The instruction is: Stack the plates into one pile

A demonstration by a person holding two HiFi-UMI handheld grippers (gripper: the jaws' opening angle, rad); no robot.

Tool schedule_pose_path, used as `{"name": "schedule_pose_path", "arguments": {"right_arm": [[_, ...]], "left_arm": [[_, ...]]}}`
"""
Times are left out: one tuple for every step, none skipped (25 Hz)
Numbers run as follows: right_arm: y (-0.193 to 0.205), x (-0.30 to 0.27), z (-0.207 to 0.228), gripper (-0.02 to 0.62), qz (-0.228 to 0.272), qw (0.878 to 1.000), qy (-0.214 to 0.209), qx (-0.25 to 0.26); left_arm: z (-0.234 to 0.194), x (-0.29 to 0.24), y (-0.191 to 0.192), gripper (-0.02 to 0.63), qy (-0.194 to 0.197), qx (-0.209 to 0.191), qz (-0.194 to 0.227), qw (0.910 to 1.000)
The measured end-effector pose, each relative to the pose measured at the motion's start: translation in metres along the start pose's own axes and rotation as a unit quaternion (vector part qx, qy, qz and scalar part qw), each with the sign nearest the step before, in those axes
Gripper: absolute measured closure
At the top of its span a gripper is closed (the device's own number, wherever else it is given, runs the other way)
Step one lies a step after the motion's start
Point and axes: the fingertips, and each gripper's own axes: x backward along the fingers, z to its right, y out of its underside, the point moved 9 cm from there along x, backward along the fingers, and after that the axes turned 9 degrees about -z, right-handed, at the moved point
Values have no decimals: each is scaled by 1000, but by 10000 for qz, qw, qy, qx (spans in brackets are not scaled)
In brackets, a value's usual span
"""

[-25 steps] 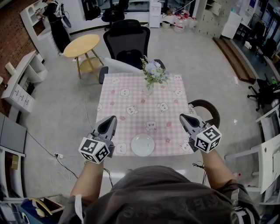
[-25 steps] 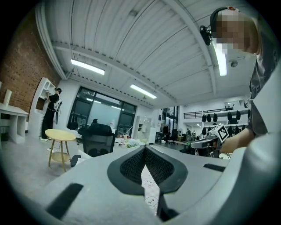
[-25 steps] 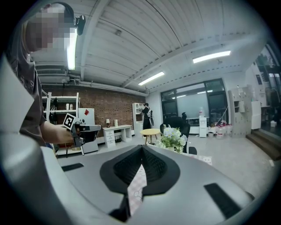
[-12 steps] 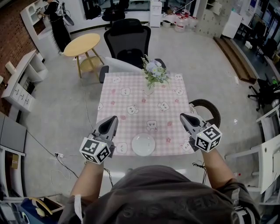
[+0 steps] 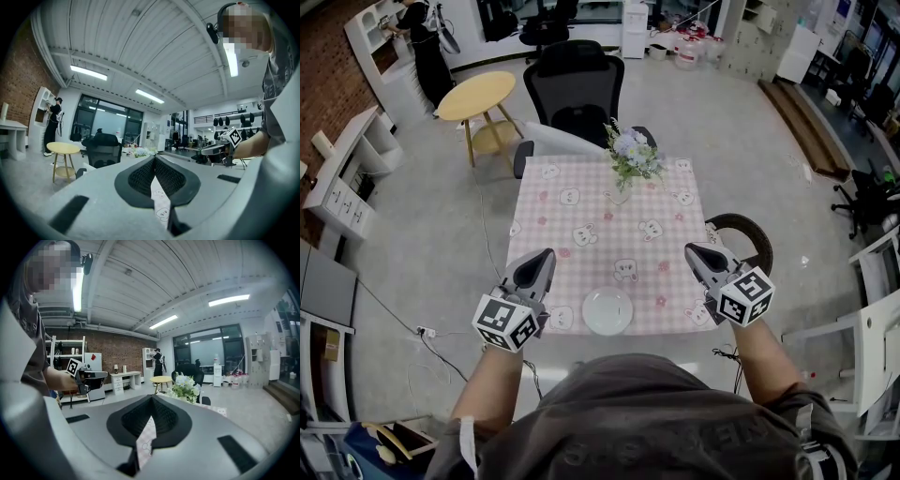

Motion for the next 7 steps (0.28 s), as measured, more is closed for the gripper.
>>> {"name": "schedule_pose_path", "arguments": {"right_arm": [[0,0,0,603,0,10000,-5,2],[1,0,0,603,-1,10000,-10,6],[2,0,0,603,-2,10000,-14,12],[3,0,0,603,-1,10000,-17,17],[3,0,0,603,0,10000,-20,21],[4,1,0,603,2,10000,-23,26],[4,1,0,603,4,10000,-26,30]], "left_arm": [[1,0,0,600,2,-7,-5,10000],[1,-1,1,600,4,-15,-10,10000],[2,-1,2,600,7,-21,-13,10000],[3,-1,3,600,10,-27,-16,10000],[4,-1,3,600,13,-33,-18,10000],[5,-2,4,600,16,-40,-20,10000],[5,-2,4,600,19,-48,-23,10000]]}}
